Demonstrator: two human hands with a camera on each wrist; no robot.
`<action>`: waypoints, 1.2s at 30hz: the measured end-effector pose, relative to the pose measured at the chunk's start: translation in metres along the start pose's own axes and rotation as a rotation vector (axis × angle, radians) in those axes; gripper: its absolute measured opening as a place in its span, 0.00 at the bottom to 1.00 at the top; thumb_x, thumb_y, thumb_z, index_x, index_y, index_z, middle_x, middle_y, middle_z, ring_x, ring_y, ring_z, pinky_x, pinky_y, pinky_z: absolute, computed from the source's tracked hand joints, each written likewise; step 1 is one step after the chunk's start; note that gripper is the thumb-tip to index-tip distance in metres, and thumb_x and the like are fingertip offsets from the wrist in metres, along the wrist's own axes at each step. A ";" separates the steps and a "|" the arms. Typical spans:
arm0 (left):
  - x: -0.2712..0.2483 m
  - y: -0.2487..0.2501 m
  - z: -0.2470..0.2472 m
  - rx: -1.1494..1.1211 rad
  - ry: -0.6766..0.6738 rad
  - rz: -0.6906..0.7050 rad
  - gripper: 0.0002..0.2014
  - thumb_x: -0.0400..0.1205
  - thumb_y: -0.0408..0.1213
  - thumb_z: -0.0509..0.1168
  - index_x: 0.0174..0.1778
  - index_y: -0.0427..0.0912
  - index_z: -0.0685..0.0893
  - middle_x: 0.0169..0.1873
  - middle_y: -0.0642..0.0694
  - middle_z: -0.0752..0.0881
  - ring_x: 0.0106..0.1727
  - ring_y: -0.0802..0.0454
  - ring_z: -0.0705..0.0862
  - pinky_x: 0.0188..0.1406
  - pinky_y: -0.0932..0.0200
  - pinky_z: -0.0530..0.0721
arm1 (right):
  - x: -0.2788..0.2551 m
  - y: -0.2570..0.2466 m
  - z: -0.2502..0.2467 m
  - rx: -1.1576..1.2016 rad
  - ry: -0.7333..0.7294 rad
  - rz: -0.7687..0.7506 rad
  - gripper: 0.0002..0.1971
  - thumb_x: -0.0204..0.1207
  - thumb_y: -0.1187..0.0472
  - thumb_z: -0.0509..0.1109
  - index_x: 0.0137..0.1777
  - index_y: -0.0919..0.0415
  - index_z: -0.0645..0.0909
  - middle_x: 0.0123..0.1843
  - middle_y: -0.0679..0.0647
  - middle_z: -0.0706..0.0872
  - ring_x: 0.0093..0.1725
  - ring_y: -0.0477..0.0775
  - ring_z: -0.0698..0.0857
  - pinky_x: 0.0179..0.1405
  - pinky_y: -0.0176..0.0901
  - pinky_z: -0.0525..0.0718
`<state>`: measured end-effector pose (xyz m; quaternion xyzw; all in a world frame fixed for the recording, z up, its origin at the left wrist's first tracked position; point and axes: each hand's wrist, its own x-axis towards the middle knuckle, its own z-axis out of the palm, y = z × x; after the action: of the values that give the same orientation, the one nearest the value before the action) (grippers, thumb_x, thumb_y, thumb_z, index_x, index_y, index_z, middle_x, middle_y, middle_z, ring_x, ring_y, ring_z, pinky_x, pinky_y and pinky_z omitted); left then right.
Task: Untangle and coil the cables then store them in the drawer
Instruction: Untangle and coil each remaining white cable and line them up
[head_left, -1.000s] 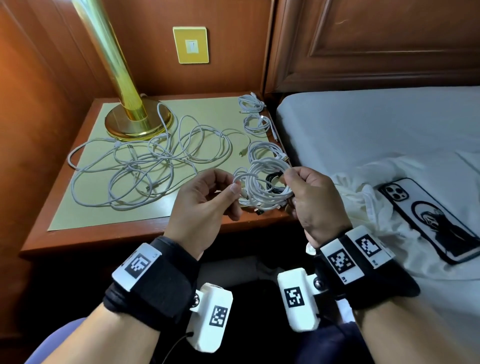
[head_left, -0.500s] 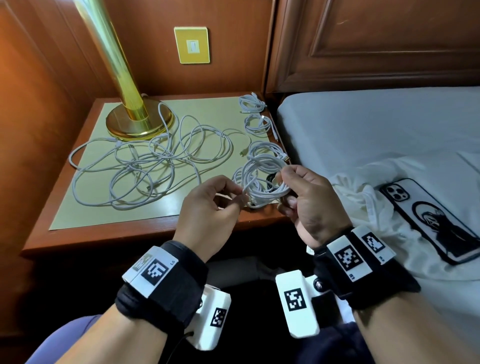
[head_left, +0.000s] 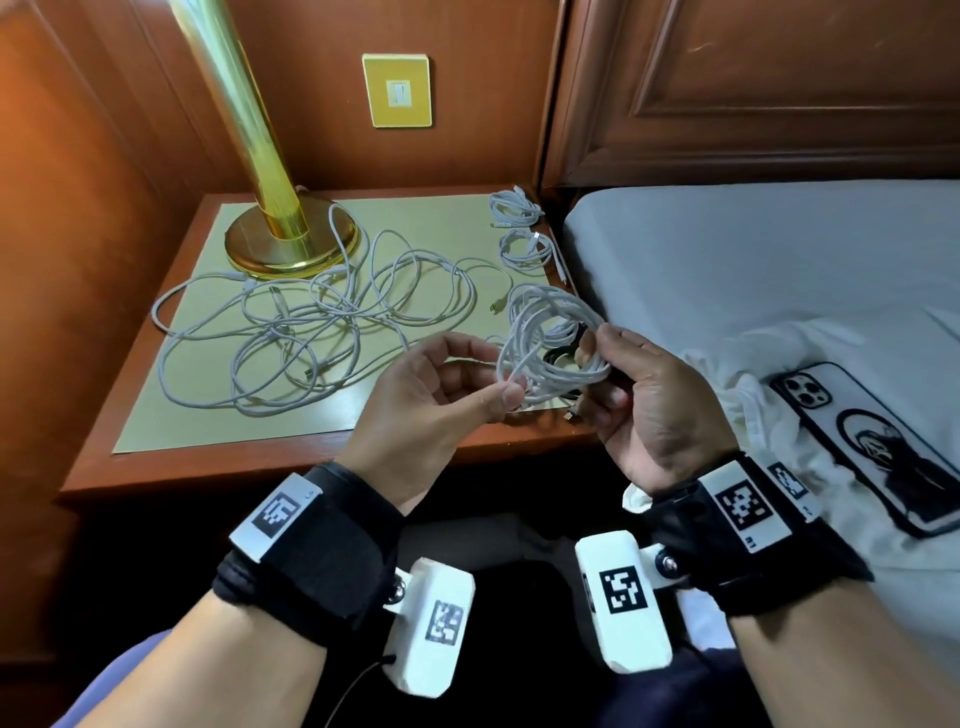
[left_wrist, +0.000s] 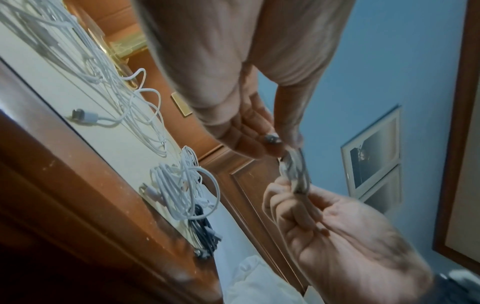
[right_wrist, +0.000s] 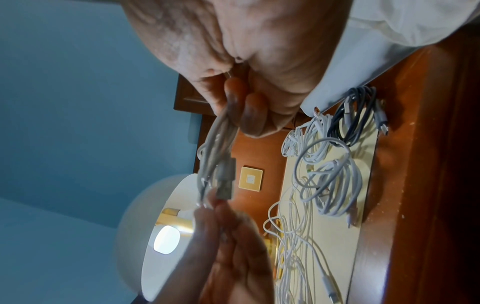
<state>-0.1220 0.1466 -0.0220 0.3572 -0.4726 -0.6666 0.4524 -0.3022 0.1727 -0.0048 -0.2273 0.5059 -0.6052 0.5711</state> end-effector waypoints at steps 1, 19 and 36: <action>-0.001 0.001 -0.001 0.012 -0.033 0.011 0.17 0.67 0.25 0.81 0.48 0.38 0.85 0.36 0.42 0.89 0.42 0.47 0.89 0.42 0.61 0.87 | 0.001 -0.001 -0.002 -0.001 0.004 -0.010 0.14 0.87 0.59 0.62 0.39 0.58 0.80 0.22 0.46 0.74 0.18 0.42 0.65 0.22 0.35 0.72; -0.006 -0.002 -0.017 0.471 -0.088 -0.034 0.09 0.76 0.28 0.78 0.47 0.36 0.85 0.41 0.37 0.91 0.43 0.45 0.87 0.49 0.57 0.84 | 0.006 0.007 -0.012 -0.303 0.028 -0.173 0.12 0.85 0.60 0.66 0.40 0.56 0.83 0.33 0.52 0.79 0.22 0.43 0.66 0.22 0.36 0.64; 0.010 0.002 -0.031 0.467 0.095 -0.096 0.08 0.83 0.41 0.73 0.44 0.39 0.91 0.41 0.35 0.91 0.37 0.46 0.86 0.44 0.44 0.85 | 0.013 0.028 -0.004 -0.601 -0.044 -0.242 0.04 0.81 0.62 0.73 0.45 0.60 0.86 0.31 0.50 0.84 0.28 0.50 0.83 0.27 0.40 0.79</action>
<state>-0.0966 0.1273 -0.0297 0.5054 -0.5746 -0.5424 0.3469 -0.2961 0.1667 -0.0343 -0.4574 0.6188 -0.4870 0.4132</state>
